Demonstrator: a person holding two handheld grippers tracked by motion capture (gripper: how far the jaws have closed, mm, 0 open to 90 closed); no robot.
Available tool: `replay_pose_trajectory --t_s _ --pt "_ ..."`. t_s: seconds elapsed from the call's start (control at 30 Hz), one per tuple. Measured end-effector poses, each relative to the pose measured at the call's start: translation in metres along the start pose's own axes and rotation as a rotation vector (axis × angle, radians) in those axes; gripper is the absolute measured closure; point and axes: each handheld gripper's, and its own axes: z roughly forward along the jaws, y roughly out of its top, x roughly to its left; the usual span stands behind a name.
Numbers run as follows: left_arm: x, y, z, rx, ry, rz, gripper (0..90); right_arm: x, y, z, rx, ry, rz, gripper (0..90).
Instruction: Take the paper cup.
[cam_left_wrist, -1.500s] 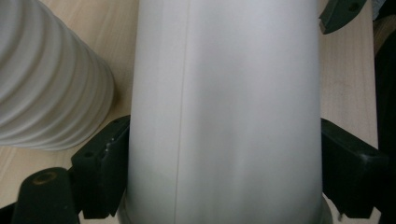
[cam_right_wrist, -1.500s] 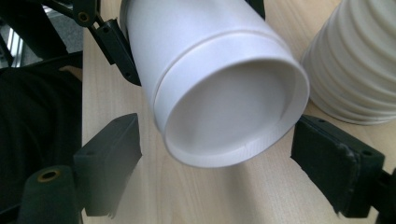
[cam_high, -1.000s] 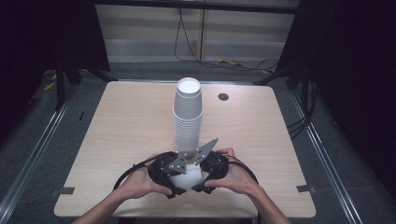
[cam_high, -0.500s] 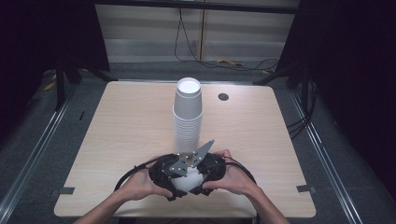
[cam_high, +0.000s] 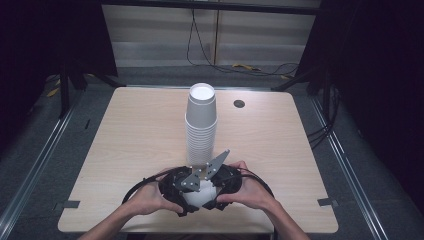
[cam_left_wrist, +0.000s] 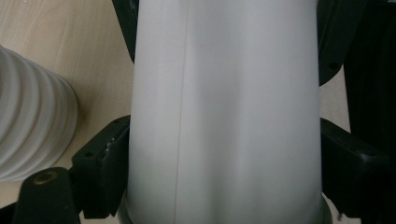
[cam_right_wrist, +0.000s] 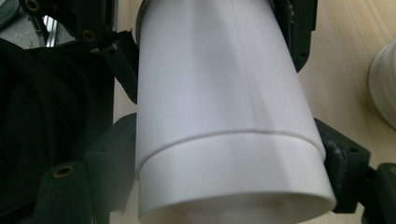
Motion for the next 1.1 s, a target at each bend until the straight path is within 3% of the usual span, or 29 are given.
replay_pose_trajectory --t_s 0.23,0.33,0.57,0.73,0.97,1.1 --pt "-0.002 -0.001 -0.002 -0.007 -0.013 0.034 14.4 0.004 0.000 0.000 0.018 0.003 -0.011 22.3" --pt "-0.002 -0.003 -0.003 -0.022 -0.015 0.023 13.4 0.004 0.000 0.000 0.013 0.008 -0.002 22.2" --pt "0.003 -0.008 -0.008 -0.110 -0.017 -0.015 12.6 0.003 -0.001 -0.003 -0.013 0.003 0.006 22.1" --pt "0.002 -0.012 -0.010 -0.127 -0.010 -0.022 12.9 0.003 -0.001 -0.002 -0.020 0.003 0.001 22.1" --pt "0.002 -0.015 -0.015 -0.219 0.014 -0.020 13.2 0.001 -0.002 -0.006 -0.048 -0.008 0.004 22.1" --pt "0.003 -0.018 -0.018 -0.272 0.002 -0.038 13.6 0.002 -0.002 -0.007 -0.052 -0.010 0.002 22.1"
